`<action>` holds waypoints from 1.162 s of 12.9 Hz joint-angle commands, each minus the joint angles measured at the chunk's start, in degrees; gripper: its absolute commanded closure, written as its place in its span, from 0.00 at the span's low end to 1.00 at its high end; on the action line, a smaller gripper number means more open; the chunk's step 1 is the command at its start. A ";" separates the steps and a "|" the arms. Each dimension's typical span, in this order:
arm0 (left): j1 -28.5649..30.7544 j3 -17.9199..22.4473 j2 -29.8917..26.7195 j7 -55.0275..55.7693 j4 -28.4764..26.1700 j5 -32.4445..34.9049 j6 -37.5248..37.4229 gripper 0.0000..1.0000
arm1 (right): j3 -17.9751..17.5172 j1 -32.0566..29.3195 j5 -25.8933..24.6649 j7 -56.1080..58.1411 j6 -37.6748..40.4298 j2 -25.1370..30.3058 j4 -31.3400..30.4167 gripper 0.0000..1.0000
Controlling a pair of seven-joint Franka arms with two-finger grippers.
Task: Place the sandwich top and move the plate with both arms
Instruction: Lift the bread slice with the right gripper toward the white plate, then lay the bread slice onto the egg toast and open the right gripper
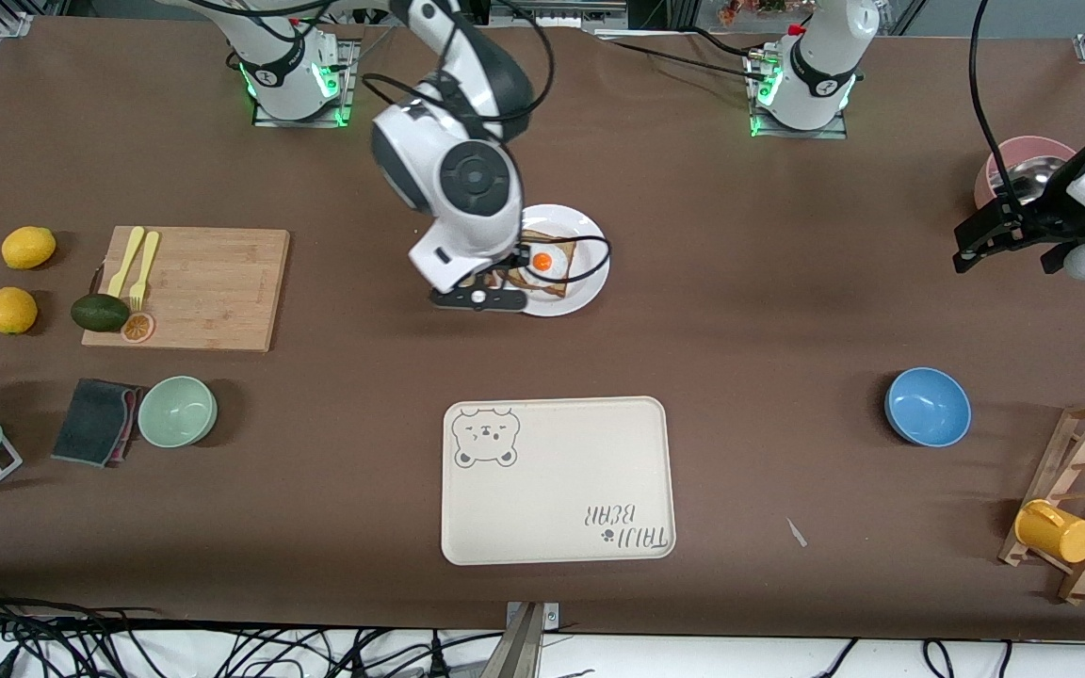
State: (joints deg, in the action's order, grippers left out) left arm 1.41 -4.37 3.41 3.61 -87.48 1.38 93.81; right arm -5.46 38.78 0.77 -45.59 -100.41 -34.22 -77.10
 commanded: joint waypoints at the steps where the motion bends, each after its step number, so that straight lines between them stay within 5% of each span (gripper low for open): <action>1: 0.17 -0.02 2.04 -0.27 1.87 -0.15 -1.09 0.00 | 0.63 3.31 1.25 -4.59 -0.30 -6.29 6.17 1.00; 11: 0.35 0.15 1.60 -0.27 2.49 0.29 -1.27 0.00 | -0.16 9.82 2.22 -10.84 -3.21 -10.95 5.82 1.00; 13: 0.44 0.24 1.78 -0.27 2.58 0.38 -1.27 0.00 | -0.08 10.79 -3.37 -10.05 -2.17 -11.66 5.73 1.00; 15: 0.44 0.07 1.60 -0.44 2.58 0.20 -1.53 0.00 | -0.16 10.79 -3.67 -9.96 -1.54 -12.10 5.90 1.00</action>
State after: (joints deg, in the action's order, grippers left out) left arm 1.59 -3.98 4.78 3.61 -86.39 1.38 93.74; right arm -5.70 49.17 -1.67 -55.61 -103.74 -45.22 -73.15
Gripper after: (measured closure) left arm 0.000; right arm 0.952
